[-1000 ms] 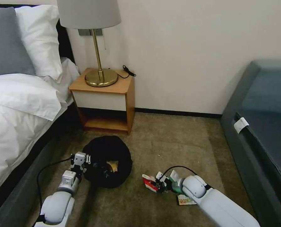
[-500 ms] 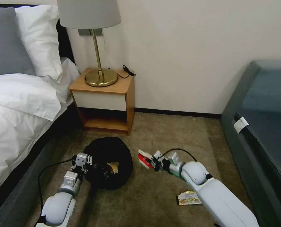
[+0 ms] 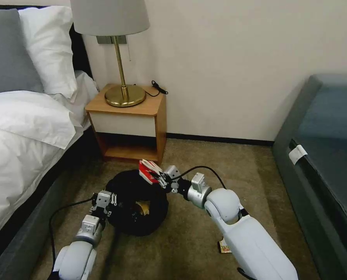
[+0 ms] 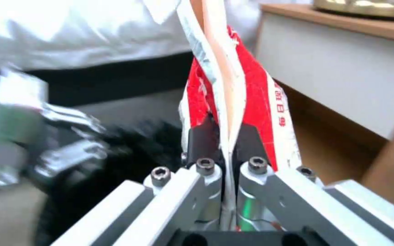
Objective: Pick up the trash bin, then pick up the garbage on the floor and place it into the trash bin.
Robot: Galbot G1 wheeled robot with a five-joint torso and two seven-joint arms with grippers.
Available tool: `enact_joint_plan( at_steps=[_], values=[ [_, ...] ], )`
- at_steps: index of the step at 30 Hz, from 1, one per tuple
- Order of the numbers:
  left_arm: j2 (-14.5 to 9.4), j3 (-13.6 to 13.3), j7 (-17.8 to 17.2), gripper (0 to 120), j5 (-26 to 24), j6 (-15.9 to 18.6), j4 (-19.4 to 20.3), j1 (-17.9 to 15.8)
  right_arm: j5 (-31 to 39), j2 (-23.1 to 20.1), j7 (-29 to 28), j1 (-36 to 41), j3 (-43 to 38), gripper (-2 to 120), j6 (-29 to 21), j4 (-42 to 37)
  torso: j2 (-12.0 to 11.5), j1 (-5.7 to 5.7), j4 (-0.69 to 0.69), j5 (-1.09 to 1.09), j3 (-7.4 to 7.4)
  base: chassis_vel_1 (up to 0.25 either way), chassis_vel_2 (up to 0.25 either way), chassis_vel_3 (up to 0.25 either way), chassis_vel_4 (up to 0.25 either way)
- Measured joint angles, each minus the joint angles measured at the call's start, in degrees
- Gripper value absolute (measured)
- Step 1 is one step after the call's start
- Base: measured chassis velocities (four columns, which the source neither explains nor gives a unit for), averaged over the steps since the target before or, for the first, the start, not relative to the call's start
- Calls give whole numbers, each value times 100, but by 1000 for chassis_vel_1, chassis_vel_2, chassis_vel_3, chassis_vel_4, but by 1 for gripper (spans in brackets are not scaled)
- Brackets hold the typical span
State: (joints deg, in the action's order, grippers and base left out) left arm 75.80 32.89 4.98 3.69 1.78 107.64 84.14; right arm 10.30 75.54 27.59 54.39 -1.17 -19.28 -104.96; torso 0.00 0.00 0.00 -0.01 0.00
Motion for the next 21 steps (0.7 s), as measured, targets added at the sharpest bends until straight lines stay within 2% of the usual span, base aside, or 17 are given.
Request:
enact_joint_plan(
  at_steps=[8,11,21],
  values=[
    [107,37,-9,4,0,-172,5,47,-135,119,163,305,137,0,32,-202,0,0,0,1,0,0,0,0,0],
    [176,8,-33,4,-55,-202,49,39,-364,154,216,430,191,0,167,30,0,0,0,1,0,0,0,0,0],
    [191,-18,-48,4,-134,-289,69,44,-802,204,208,518,363,0,359,600,0,0,0,1,0,0,0,0,0]
  ],
)
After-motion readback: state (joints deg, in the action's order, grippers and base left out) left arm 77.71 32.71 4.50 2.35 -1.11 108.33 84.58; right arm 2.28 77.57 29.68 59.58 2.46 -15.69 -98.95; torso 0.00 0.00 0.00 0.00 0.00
